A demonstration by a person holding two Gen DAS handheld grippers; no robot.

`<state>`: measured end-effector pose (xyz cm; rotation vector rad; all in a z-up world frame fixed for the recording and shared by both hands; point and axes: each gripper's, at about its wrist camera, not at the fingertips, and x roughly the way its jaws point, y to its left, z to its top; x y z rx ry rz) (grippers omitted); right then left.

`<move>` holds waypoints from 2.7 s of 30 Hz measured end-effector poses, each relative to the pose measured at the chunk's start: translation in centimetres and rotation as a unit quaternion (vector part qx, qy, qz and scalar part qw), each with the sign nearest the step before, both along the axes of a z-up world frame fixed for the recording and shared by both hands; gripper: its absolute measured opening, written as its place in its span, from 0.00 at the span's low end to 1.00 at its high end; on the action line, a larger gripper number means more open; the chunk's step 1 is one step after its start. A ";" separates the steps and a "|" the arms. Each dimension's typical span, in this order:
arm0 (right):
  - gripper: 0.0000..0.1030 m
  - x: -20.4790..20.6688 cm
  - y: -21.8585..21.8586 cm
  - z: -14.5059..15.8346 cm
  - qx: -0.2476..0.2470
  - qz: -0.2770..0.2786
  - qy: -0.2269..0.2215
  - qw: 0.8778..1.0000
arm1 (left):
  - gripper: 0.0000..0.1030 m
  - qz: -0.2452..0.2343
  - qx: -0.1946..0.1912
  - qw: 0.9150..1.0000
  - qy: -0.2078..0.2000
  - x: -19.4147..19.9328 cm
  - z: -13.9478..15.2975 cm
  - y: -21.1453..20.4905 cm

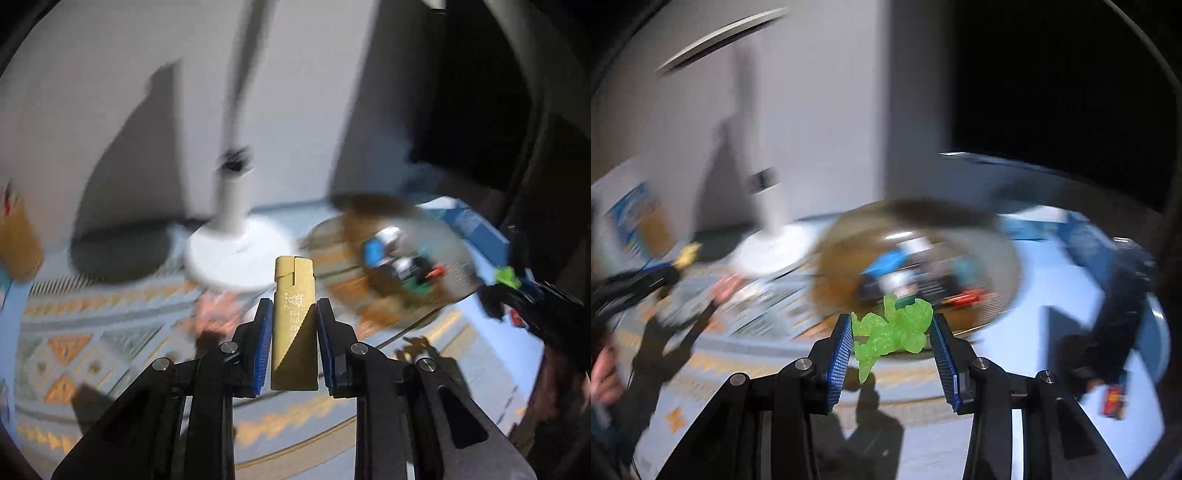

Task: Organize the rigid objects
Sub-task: 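Carry the yellow tube and green gummy into the amber bowl and release both, then move both open tools back toward the pink box and clear tape dispenser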

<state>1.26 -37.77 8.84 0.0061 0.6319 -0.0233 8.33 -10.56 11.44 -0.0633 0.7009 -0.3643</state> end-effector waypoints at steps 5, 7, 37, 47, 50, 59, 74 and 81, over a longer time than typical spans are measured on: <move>0.41 3.2 -6.0 2.1 0.050 -0.070 -0.007 0.996 | 0.20 -0.047 -0.030 0.998 -0.009 3.2 3.4 -6.5; 0.41 4.2 -7.2 2.4 0.059 -0.081 -0.011 0.995 | 0.20 -0.057 -0.041 0.998 -0.005 5.0 3.9 -8.8; 0.61 5.6 -8.6 1.9 0.138 -0.060 0.045 0.988 | 0.51 -0.071 -0.040 0.996 0.032 5.9 2.1 -10.4; 0.62 2.1 -1.6 5.5 0.136 0.005 0.013 0.991 | 0.67 -0.003 -0.066 0.996 -0.063 -2.8 7.7 0.8; 0.62 1.2 1.6 6.0 0.123 0.036 0.011 0.992 | 0.67 0.015 -0.070 0.995 -0.075 -4.6 8.2 3.3; 0.74 0.2 9.9 1.2 0.091 0.098 0.041 0.990 | 0.71 0.076 -0.063 0.995 -0.034 -6.5 3.0 9.1; 0.75 1.7 14.9 -9.6 0.008 0.117 0.081 0.990 | 0.71 0.127 -0.013 0.989 0.079 -3.8 -10.2 10.4; 0.78 1.7 15.8 -9.9 -0.025 0.125 0.085 0.988 | 0.71 0.131 -0.015 0.987 0.090 -3.5 -10.7 10.8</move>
